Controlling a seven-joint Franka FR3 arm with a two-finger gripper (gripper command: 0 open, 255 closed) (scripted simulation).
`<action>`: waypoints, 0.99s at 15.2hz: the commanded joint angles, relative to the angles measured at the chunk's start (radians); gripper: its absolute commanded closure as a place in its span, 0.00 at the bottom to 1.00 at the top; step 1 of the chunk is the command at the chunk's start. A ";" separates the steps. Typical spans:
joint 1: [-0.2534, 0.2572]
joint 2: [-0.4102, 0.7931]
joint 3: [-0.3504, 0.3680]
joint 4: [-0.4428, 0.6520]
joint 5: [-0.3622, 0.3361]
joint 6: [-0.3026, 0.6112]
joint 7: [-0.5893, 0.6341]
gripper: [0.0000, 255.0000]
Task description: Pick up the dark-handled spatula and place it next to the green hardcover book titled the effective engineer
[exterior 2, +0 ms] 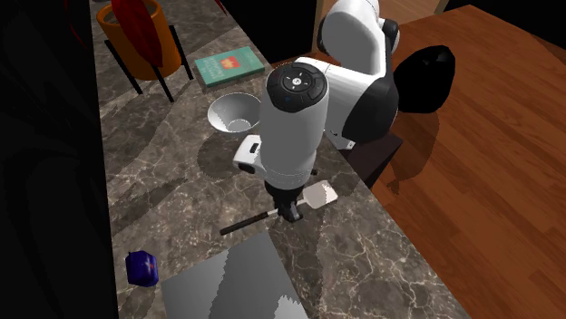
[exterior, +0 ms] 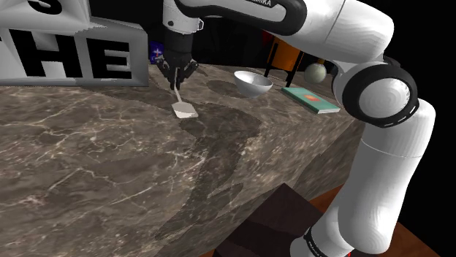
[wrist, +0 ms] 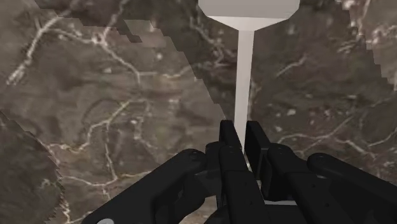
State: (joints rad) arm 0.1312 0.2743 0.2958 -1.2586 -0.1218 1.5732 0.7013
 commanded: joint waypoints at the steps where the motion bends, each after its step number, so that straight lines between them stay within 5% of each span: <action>1: 0.005 0.009 0.001 0.039 -0.003 -0.031 0.001 1.00; 13: 0.062 0.151 0.001 0.422 -0.051 -0.275 -0.001 1.00; 15: -0.002 0.039 -0.002 0.250 -0.013 -0.211 -0.036 1.00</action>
State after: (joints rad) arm 0.1546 0.3486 0.2967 -0.9583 -0.1472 1.3449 0.6847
